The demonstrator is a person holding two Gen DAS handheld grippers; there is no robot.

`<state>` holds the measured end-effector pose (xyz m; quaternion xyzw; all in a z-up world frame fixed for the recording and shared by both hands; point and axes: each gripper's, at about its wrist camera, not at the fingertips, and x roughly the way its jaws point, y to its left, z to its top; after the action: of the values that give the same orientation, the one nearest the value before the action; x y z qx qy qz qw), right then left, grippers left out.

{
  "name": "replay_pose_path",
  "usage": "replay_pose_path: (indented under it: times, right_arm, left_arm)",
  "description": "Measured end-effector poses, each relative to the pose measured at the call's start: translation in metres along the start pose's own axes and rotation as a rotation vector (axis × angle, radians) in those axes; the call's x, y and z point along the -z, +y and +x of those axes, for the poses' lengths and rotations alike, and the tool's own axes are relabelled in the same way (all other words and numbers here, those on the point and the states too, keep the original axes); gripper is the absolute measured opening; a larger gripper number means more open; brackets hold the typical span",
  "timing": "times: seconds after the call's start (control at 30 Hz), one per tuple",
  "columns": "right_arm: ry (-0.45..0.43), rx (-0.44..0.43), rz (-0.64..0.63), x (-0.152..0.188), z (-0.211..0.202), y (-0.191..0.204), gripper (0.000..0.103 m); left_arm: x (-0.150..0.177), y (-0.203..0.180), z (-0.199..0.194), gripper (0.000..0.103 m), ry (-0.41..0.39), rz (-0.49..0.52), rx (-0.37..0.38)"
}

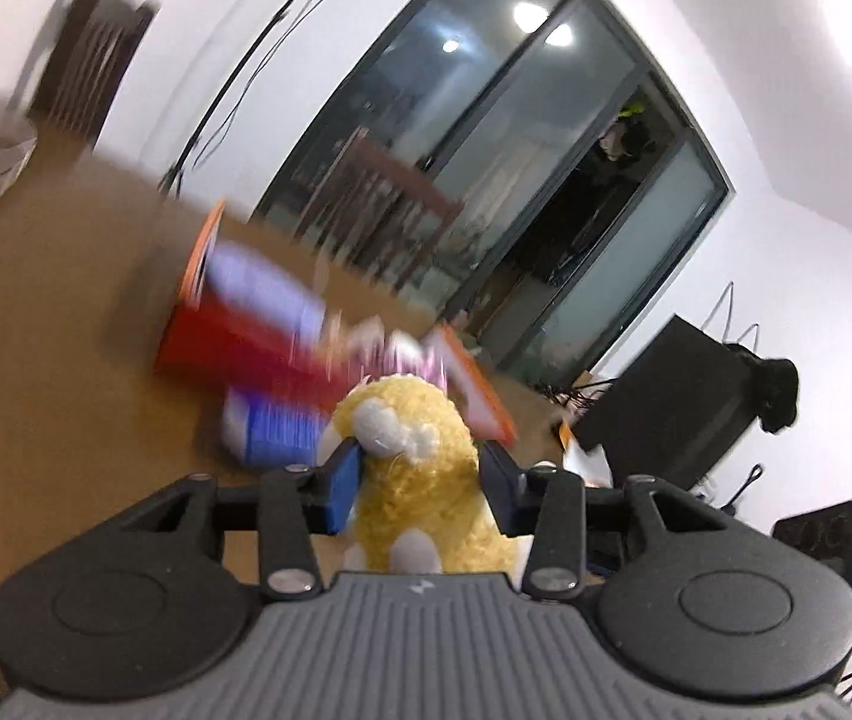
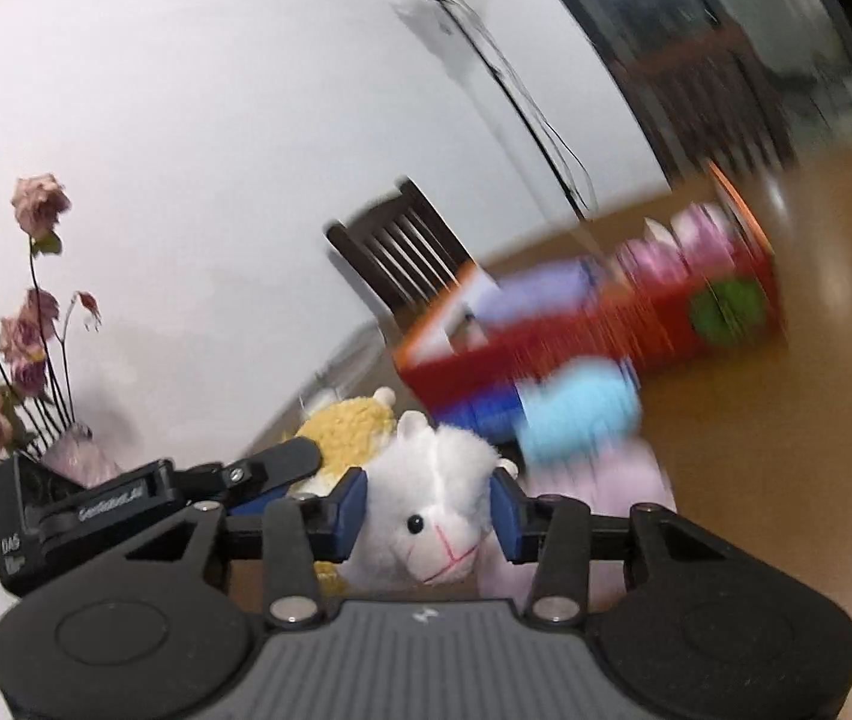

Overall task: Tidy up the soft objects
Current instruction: 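Carry the plush sheep with both grippers into the box, then open both grippers to release the plush sheep in the box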

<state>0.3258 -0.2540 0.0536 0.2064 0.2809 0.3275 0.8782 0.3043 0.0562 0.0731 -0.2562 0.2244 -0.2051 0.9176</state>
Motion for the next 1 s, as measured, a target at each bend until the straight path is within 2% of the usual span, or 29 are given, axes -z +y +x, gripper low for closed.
replay_pose_path:
  times: [0.1, 0.17, 0.23, 0.37, 0.5, 0.6, 0.67, 0.7, 0.8, 0.87, 0.9, 1.0]
  right_arm:
    - [-0.046, 0.001, -0.027, -0.052, 0.036, 0.002, 0.043]
    - [-0.047, 0.003, -0.009, -0.081, 0.067, -0.006, 0.043]
    - [-0.026, 0.034, 0.012, -0.107, 0.104, -0.017, 0.043]
    - [0.049, 0.076, 0.077, -0.130, 0.163, -0.041, 0.043]
    - [0.147, 0.124, 0.097, -0.131, 0.207, -0.060, 0.044]
    - [0.269, 0.168, 0.094, -0.126, 0.238, -0.071, 0.045]
    - [0.313, 0.196, 0.085, -0.124, 0.250, -0.075, 0.046]
    - [0.331, 0.201, 0.083, -0.123, 0.256, -0.076, 0.050]
    - [0.364, 0.175, 0.098, -0.126, 0.262, -0.076, 0.050]
    - [0.361, 0.204, 0.053, -0.130, 0.257, -0.072, 0.050]
    - [0.351, 0.211, 0.028, -0.132, 0.253, -0.067, 0.054]
    - [0.294, 0.199, 0.000, -0.146, 0.227, -0.053, 0.057]
  left_arm:
    - [-0.057, 0.008, 0.035, 0.043, -0.051, 0.024, -0.019]
    - [-0.086, 0.021, 0.065, 0.043, -0.034, -0.026, -0.053]
    - [-0.106, 0.032, 0.098, 0.043, -0.002, -0.028, -0.108]
    - [-0.124, 0.049, 0.145, 0.043, 0.064, 0.006, -0.217]
    - [-0.115, 0.055, 0.167, 0.046, 0.144, 0.115, -0.322]
    - [-0.102, 0.051, 0.166, 0.051, 0.153, 0.219, -0.325]
    - [-0.100, 0.048, 0.163, 0.052, 0.134, 0.248, -0.343]
    - [-0.102, 0.046, 0.160, 0.053, 0.121, 0.259, -0.352]
    - [-0.108, 0.040, 0.150, 0.054, 0.100, 0.264, -0.359]
    - [-0.113, 0.032, 0.144, 0.058, 0.080, 0.281, -0.369]
    - [-0.118, 0.029, 0.141, 0.060, 0.069, 0.292, -0.369]
    - [-0.125, 0.021, 0.125, 0.063, 0.038, 0.320, -0.369]
